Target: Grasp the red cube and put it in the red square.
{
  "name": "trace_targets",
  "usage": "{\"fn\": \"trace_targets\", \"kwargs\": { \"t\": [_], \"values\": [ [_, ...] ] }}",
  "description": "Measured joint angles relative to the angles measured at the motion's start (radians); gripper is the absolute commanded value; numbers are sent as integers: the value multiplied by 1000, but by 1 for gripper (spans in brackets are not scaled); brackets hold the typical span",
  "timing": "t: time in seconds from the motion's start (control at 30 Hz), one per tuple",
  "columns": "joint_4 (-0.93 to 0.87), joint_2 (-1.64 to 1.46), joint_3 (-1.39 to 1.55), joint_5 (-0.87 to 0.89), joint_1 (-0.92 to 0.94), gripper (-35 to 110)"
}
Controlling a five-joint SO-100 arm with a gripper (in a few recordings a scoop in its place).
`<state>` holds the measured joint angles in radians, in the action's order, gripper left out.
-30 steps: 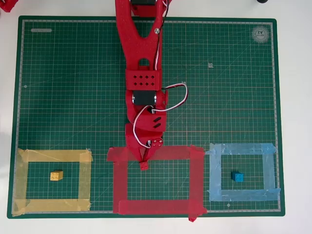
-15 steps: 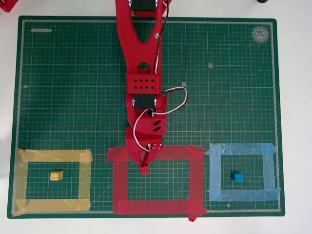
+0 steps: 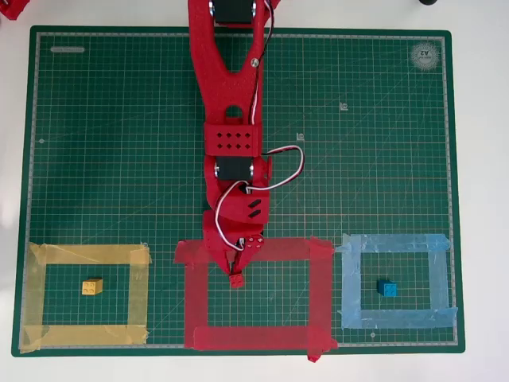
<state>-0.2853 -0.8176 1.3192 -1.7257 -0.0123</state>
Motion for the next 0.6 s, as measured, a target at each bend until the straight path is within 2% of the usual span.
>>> {"fn": "trace_targets", "kwargs": {
  "t": [0.6],
  "values": [
    [54, 8, 2, 37, -31, 0]
  ]
}}
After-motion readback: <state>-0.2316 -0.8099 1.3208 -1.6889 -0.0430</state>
